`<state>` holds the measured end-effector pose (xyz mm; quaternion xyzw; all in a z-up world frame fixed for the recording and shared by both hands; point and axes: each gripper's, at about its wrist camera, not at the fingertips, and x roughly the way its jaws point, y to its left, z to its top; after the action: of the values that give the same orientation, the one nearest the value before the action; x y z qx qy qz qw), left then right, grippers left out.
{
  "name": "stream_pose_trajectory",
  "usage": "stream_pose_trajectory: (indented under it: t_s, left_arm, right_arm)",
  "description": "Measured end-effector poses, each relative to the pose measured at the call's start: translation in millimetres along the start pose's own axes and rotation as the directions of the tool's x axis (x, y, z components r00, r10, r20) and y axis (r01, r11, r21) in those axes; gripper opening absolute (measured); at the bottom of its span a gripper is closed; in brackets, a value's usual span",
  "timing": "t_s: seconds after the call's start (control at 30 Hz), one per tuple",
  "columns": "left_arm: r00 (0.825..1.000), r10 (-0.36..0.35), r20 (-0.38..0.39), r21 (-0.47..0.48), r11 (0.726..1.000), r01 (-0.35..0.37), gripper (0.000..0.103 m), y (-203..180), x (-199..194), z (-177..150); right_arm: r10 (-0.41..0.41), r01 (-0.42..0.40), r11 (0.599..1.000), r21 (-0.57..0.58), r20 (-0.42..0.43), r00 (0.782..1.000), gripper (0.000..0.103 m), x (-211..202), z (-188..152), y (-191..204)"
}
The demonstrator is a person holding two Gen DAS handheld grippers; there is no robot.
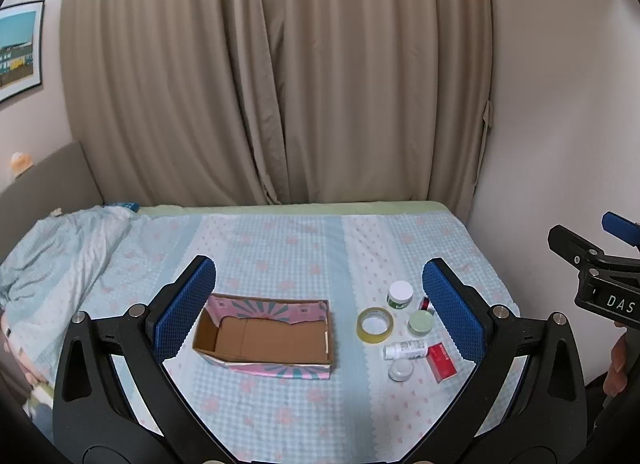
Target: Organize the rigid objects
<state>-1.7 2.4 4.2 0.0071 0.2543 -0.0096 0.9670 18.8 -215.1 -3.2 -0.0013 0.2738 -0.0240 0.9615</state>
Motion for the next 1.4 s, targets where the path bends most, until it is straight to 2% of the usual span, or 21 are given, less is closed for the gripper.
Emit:
stream_pose_trajectory:
  t_s: [0.53, 1.4]
  left_arm:
    - [1.000, 0.015, 0.002, -0.003, 1.000, -0.015, 0.103, -1.3, 3.6, 0.7]
    - [1.000, -0.011, 0.014, -0.003, 1.000, 0.011, 0.103, 0.7, 3.2, -1.2]
  right_arm:
    - [-0.002, 0.002, 1.000, 0.002, 0.001, 1.000, 0.103, 3.8, -3.2, -0.8]
    - [0.002, -0.002, 1.000, 0.001, 0.000, 1.000, 0.103, 0.7, -7.0, 1.7]
